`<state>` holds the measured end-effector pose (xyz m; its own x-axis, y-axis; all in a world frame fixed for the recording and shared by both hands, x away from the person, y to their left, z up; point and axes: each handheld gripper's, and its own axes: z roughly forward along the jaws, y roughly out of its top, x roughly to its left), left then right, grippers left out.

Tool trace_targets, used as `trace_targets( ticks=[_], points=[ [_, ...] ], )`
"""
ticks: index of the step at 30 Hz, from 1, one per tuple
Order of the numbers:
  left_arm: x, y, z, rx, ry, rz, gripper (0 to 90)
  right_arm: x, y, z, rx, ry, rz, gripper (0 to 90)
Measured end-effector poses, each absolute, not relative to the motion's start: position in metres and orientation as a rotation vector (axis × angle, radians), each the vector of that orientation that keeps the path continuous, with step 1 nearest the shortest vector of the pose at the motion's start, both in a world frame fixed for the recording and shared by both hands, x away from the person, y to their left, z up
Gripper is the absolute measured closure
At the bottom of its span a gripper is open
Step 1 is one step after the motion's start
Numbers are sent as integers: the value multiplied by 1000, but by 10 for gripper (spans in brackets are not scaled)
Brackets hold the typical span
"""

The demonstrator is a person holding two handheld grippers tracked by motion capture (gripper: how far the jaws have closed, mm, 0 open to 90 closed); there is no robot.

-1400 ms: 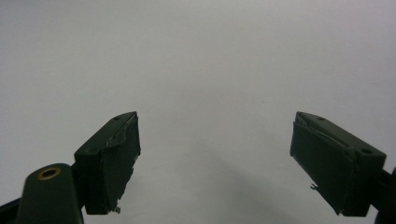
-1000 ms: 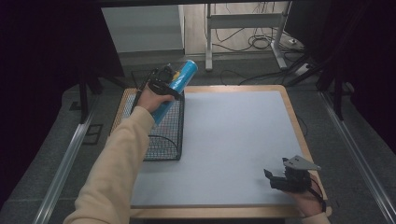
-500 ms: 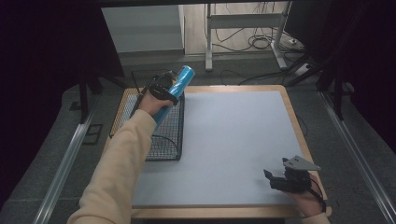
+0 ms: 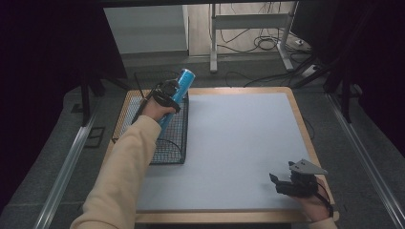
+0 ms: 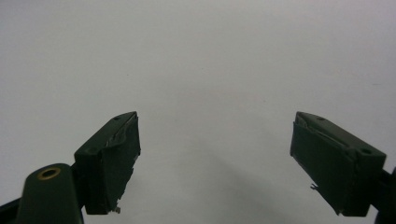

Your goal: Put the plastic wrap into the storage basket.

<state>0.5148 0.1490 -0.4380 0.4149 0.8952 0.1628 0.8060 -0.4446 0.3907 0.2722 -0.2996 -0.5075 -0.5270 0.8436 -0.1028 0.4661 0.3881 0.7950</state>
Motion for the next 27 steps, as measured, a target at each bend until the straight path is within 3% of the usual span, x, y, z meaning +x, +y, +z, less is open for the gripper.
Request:
trace_targets(
  ticks=[5,6,10,16,27],
  points=[
    [515,149,-436,2399,1485,500,298,271,-299,-507,1120,2152,997,163],
    [514,150,-434,2372,1485,489,243,271,-299,-507,1119,2153,998,164],
    [511,149,-425,2344,1483,488,159,272,-300,-508,1121,2156,996,164],
    [497,154,-411,2237,1482,415,119,272,-300,-507,1125,2155,1003,163],
    [461,147,-388,2184,1296,431,110,278,-300,-506,1121,2153,1022,163]
  ],
)
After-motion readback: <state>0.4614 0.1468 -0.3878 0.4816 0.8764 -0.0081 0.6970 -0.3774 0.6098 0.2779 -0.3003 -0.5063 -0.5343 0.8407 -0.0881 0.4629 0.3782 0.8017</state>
